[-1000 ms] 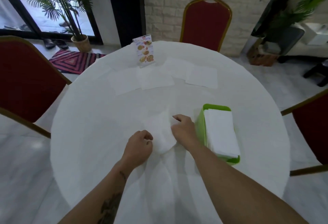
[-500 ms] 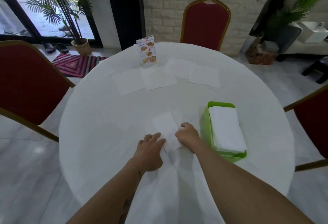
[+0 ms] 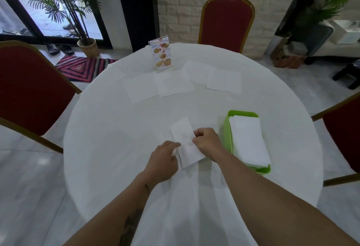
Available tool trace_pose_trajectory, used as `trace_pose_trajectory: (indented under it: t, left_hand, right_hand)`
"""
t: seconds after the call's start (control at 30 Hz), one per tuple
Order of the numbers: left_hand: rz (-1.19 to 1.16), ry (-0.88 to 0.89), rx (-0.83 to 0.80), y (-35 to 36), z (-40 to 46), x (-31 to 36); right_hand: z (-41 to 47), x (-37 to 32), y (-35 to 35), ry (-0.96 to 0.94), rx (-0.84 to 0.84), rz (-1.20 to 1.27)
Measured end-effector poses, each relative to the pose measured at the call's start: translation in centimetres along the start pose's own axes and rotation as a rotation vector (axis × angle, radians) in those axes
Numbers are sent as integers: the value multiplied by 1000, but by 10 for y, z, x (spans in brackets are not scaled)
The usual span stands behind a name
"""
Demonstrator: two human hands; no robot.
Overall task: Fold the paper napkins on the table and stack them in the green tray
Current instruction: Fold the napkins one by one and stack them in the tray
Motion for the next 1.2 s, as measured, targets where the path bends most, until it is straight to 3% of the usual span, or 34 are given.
trace_pose_trajectory:
  t: [0.2, 0.3, 0.43, 0.63, 1.0, 1.2]
  left_hand:
    - [-245, 32, 225, -15, 15, 37]
    - [-289, 82, 203, -12, 30, 71]
    - [-257, 173, 139, 1, 38, 112]
    - [-92, 256, 35, 31, 32, 134]
    - [45, 383, -13, 46, 36, 151]
    - [131, 403, -49, 51, 37, 159]
  right_hand:
    - [-17, -39, -63, -123, 75, 102]
    - [-30, -40, -109, -115, 120, 233]
    - [-38, 7, -150, 42, 230, 298]
    - [-49, 64, -162, 228, 373, 161]
    - [-53, 57, -172, 200, 445, 111]
    - [-54, 62, -171, 117, 448, -185]
Point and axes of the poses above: each hand's wrist, its own z-axis towards the middle knuckle, its own y-axis out of the palm, x = y × z, the point moved 6 cm from there along z, towards the middle knuckle
